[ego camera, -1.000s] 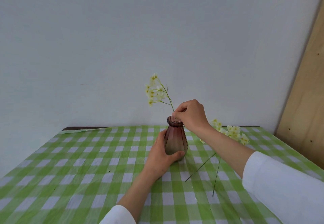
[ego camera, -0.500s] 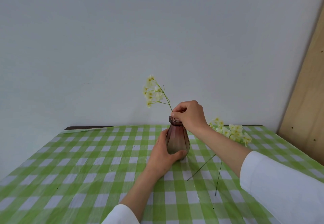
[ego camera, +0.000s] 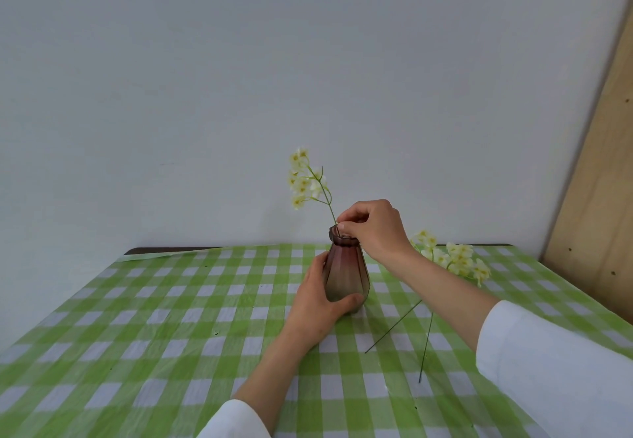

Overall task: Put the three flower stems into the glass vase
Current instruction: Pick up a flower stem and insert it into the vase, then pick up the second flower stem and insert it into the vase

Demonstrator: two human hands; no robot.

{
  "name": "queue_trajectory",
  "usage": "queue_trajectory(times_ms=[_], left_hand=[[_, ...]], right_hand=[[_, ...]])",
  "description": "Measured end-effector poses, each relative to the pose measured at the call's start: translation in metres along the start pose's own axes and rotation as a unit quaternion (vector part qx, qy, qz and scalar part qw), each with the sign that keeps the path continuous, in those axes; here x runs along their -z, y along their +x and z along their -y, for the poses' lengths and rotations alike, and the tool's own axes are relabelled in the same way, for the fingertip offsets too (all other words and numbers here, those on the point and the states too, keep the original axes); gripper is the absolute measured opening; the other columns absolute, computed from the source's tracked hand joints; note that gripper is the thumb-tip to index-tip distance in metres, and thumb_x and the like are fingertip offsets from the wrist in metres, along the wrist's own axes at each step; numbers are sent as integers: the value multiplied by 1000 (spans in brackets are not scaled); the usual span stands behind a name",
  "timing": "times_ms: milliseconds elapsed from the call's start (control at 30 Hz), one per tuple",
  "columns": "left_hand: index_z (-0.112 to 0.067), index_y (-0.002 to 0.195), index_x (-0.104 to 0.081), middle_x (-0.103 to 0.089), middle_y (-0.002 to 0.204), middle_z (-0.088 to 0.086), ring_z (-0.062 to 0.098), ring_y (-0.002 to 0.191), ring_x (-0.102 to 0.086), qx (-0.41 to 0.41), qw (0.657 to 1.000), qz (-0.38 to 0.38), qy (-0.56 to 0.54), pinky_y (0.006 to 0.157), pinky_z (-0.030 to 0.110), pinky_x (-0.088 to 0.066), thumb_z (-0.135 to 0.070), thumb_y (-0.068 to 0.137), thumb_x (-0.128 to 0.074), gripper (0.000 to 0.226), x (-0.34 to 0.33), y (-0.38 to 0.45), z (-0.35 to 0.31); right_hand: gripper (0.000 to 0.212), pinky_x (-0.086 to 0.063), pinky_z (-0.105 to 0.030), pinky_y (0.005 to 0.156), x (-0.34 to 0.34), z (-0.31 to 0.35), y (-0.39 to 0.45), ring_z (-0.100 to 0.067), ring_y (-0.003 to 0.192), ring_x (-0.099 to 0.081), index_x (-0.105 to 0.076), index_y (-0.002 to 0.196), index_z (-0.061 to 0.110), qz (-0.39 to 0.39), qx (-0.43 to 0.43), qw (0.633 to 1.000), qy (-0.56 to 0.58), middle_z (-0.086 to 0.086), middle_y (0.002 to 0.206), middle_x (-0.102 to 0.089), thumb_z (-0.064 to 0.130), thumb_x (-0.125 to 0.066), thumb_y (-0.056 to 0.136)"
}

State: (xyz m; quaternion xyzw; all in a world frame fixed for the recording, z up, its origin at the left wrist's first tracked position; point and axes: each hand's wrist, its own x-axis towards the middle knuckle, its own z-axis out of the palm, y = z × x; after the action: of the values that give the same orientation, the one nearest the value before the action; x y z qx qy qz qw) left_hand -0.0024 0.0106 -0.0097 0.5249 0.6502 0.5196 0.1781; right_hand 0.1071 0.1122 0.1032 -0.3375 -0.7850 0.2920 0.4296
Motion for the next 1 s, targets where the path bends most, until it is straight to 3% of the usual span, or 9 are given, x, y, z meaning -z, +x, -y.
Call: queue_trajectory(times_ms=[200,333,533,700,833,1000], left_hand=[[-33,154,-37,-58,141,-14,9,126,-60,-4,1000,2,-6,95,20,-48,-50,75,-89,95,1,0,1],[-38,149,-38,-58,137,-18,4,122,-60,-1,1000,4,-11,86,13,-47,-50,75,-89,90,1,-1,2],[-35,151,-38,-59,137,-17,6,121,-61,-2,1000,4,-13,83,13,-47,-49,75,-89,93,2,-1,3],[-41,147,-39,-59,135,-20,-1,119,-59,-4,1000,5,-15,82,12,-47,-50,75,-88,88,2,-2,2],[-38,149,-39,-59,136,-18,5,122,-61,-5,1000,5,-14,85,14,-47,-50,75,-88,90,2,-1,3],[-36,151,-39,-59,137,-17,7,122,-61,-7,1000,6,-14,85,15,-48,-51,75,-87,92,2,-1,4]], right_hand=[[12,-44,-3,54,21,-4,-2,8,55,-63,-81,78,9,-34,-19,999,4,7,67,-73,3,-75,85],[11,-45,-8,48,44,-17,-7,-4,51,-68,-79,77,8,-52,-70,996,-6,2,71,-75,6,-74,87],[15,-46,-14,42,69,-51,-31,-4,33,-61,-76,70,5,-35,-142,984,-100,-6,61,-77,4,-73,85],[20,-56,-27,60,81,-80,-52,-19,41,-67,-74,64,-1,-45,-192,968,-158,-13,55,-75,5,-73,84],[29,-50,-24,56,87,-97,-63,-23,49,-74,-71,65,-11,-56,-217,957,-185,-16,49,-72,9,-73,85],[38,-45,-23,53,82,-108,-72,-21,53,-73,-75,55,-3,-36,-256,951,-172,-8,42,-69,14,-72,89]])
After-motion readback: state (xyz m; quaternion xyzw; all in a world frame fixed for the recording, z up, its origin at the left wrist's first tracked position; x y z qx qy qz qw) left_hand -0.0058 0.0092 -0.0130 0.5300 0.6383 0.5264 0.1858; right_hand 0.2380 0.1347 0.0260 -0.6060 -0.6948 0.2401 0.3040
